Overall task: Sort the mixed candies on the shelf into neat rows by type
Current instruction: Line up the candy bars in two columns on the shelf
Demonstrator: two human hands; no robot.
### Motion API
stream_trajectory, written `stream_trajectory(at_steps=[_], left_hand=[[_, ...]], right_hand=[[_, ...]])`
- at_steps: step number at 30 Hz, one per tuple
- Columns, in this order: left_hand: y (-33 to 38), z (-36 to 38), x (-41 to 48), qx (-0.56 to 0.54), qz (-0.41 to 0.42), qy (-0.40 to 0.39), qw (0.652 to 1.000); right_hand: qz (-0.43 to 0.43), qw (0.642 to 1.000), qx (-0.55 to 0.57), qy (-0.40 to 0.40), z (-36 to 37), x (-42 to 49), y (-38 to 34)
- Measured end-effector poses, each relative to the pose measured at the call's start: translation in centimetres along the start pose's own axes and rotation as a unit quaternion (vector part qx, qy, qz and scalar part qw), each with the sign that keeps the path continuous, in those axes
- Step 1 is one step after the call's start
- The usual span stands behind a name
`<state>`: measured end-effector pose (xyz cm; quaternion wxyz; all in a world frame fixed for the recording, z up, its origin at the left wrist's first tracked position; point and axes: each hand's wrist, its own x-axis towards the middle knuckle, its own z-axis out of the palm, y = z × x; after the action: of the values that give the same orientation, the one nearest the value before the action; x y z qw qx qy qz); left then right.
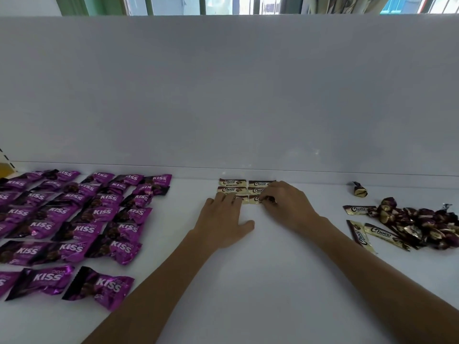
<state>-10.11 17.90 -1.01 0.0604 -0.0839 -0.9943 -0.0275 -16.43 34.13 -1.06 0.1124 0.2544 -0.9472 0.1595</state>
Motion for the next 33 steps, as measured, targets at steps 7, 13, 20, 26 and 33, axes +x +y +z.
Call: stream_trajectory(at_steps=[7, 13, 20, 26, 33], left_hand=[[-0.1, -0.1, -0.1, 0.016, -0.011, 0.006, 1.000], [0.4, -0.5, -0.3, 0.009, -0.018, 0.011, 1.000], [5.3, -2.2, 0.2, -0.026, 0.030, 0.041, 0.998], [11.3, -2.4, 0.8, -0.051, 0.080, 0.059, 0.994], [17.6, -1.0, 1.2, -0.092, 0.109, 0.033, 0.989]], right_hand=[[-0.021, 0.999, -0.007, 0.023, 0.2, 0.1, 0.0], [-0.012, 1.000, -0.008, 0.028, -1.0, -0.3, 1.0], [0.019, 0.999, 0.006, 0.051, -4.2, -2.3, 4.9], [0.074, 0.996, -0.005, 0.048, -7.7, -5.6, 10.2], [0.092, 0.995, -0.028, 0.020, -9.1, -10.3, 15.1]])
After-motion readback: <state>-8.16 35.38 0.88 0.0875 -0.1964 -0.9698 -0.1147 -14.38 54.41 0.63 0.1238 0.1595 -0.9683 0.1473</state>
